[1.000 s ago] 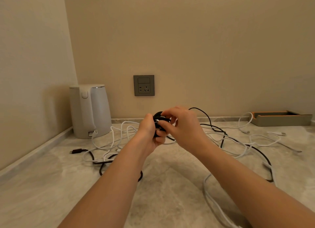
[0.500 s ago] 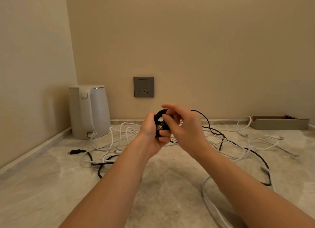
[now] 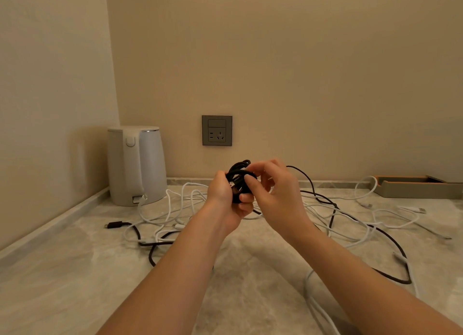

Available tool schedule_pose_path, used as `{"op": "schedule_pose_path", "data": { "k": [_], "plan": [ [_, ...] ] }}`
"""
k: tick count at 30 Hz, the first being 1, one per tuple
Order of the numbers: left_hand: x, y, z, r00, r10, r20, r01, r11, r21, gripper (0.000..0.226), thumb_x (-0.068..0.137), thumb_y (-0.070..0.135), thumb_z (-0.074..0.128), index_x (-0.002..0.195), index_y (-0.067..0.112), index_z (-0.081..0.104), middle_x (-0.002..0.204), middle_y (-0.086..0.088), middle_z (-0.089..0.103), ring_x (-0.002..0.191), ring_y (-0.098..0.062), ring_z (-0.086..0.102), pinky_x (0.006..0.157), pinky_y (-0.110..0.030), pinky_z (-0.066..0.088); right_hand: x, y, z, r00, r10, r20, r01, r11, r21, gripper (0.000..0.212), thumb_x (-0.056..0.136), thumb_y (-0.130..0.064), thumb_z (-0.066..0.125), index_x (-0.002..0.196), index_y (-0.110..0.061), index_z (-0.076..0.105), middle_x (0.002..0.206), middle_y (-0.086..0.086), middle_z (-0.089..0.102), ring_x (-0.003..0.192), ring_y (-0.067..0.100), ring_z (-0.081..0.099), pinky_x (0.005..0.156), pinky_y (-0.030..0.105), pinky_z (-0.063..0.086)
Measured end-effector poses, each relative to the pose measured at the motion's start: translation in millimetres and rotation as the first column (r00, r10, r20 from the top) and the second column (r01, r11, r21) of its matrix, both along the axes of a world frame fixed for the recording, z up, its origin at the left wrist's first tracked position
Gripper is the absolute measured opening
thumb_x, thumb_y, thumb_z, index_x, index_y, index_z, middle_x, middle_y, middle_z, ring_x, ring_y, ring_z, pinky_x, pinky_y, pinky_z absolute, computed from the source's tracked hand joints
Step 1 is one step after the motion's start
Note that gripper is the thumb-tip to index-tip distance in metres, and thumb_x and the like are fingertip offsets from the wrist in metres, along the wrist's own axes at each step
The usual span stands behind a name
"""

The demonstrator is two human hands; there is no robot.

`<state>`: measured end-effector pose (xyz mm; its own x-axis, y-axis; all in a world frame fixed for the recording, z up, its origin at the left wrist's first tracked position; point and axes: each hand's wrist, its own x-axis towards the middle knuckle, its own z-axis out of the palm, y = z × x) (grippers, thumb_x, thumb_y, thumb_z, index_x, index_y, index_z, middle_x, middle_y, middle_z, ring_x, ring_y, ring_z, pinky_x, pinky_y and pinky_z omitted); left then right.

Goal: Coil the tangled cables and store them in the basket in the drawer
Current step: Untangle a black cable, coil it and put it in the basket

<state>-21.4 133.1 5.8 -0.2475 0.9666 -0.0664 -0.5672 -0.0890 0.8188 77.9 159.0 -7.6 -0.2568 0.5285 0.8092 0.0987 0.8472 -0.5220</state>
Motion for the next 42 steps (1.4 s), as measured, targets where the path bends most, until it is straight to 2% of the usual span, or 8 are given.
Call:
{"op": "schedule_pose_path", "data": {
  "k": [8, 15, 20, 22, 30, 34, 38, 42],
  "plan": [
    [-3.6, -2.4, -1.5, 0.994, -0.110, 0.015, 0.109, 0.993, 0.037, 0.036, 0.097, 0.019, 0.022, 0.079, 0.009, 0.051, 0.049, -0.001, 0.046, 0.029, -0.007, 0.032, 0.031, -0.010, 0.020, 6.9, 5.0, 5.6, 0.992, 0.080, 0.099, -0.082, 0.997, 0.015, 0.019, 0.088, -0.002, 0.061, 0.086, -0.021, 0.060, 0.082, -0.001, 0.054, 0.070, 0.001, 0.047, 0.066, 0.009, 0.037],
    [-19.7, -11.3, -3.4, 0.940, -0.297, -0.168, 0.318, 0.941, 0.115, 0.032, 0.099, 0.026, 0.031, 0.089, 0.011, 0.057, 0.070, -0.001, 0.051, 0.043, -0.008, 0.040, 0.040, -0.018, 0.030, 7.5, 5.6, 7.9, 0.966, 0.063, 0.251, -0.073, 0.997, 0.028, 0.012, 0.091, -0.005, 0.056, 0.089, -0.017, 0.058, 0.087, -0.008, 0.048, 0.076, 0.002, 0.046, 0.069, 0.011, 0.038],
    [-16.9, -9.0, -0.2, 0.945, -0.289, -0.151, 0.312, 0.936, 0.161, 0.045, 0.103, 0.037, 0.024, 0.102, 0.008, 0.058, 0.074, -0.006, 0.058, 0.054, -0.011, 0.041, 0.050, -0.021, 0.033, 6.8, 3.8, 8.1, 0.985, 0.159, -0.066, -0.170, 0.953, -0.250, 0.013, 0.096, -0.021, 0.050, 0.108, -0.023, 0.052, 0.096, 0.001, 0.057, 0.072, 0.002, 0.056, 0.064, 0.017, 0.046],
    [-14.0, -9.0, -0.6, 0.934, -0.304, -0.188, 0.331, 0.934, 0.135, 0.050, 0.103, 0.040, 0.021, 0.105, 0.007, 0.059, 0.072, -0.007, 0.060, 0.055, -0.011, 0.040, 0.051, -0.021, 0.032, 8.8, 8.2, 10.7, 0.991, 0.109, -0.082, -0.130, 0.939, -0.318, 0.018, 0.096, -0.026, 0.051, 0.113, -0.021, 0.055, 0.095, 0.002, 0.061, 0.067, -0.001, 0.058, 0.062, 0.018, 0.047],
    [-3.0, -3.7, -1.6, 0.893, -0.217, -0.394, 0.227, 0.974, -0.021, 0.046, 0.100, 0.029, 0.022, 0.080, 0.005, 0.055, 0.057, -0.010, 0.055, 0.041, -0.011, 0.034, 0.039, -0.019, 0.026, 14.4, 12.3, 12.1, 0.994, 0.050, 0.097, -0.035, 0.988, -0.148, 0.013, 0.093, -0.013, 0.056, 0.094, -0.014, 0.069, 0.079, 0.003, 0.068, 0.072, 0.008, 0.061, 0.066, 0.019, 0.047],
    [3.5, -3.4, -1.9, 0.892, -0.202, -0.405, 0.201, 0.979, -0.045, 0.048, 0.100, 0.028, 0.019, 0.075, 0.004, 0.053, 0.053, -0.011, 0.055, 0.036, -0.010, 0.031, 0.036, -0.016, 0.023, 15.9, 13.8, 14.6, 0.994, 0.072, 0.086, -0.054, 0.979, -0.199, 0.022, 0.097, -0.013, 0.049, 0.087, -0.009, 0.069, 0.057, -0.003, 0.053, 0.049, 0.003, 0.046, 0.049, 0.015, 0.037],
    [5.8, -3.1, -4.3, 0.890, -0.133, -0.437, 0.125, 0.991, -0.047, 0.047, 0.100, 0.025, 0.019, 0.077, 0.003, 0.053, 0.051, -0.012, 0.057, 0.036, -0.011, 0.031, 0.036, -0.016, 0.022, 16.4, 19.3, 15.0, 0.981, 0.088, 0.170, -0.041, 0.964, -0.265, 0.030, 0.098, -0.015, 0.046, 0.080, -0.006, 0.067, 0.056, 0.003, 0.049, 0.050, 0.010, 0.042, 0.052, 0.023, 0.036],
    [2.2, -5.0, -7.1, 0.864, -0.093, -0.494, 0.057, 0.995, -0.087, 0.043, 0.100, 0.021, 0.020, 0.083, 0.001, 0.055, 0.055, -0.012, 0.059, 0.037, -0.013, 0.033, 0.036, -0.017, 0.022, 18.7, 18.3, 11.9, 0.938, 0.081, 0.338, 0.004, 0.970, -0.242, 0.043, 0.100, -0.018, 0.044, 0.058, -0.023, 0.053, 0.054, 0.004, 0.049, 0.044, 0.005, 0.038, 0.050, 0.022, 0.031]
  ]
}}
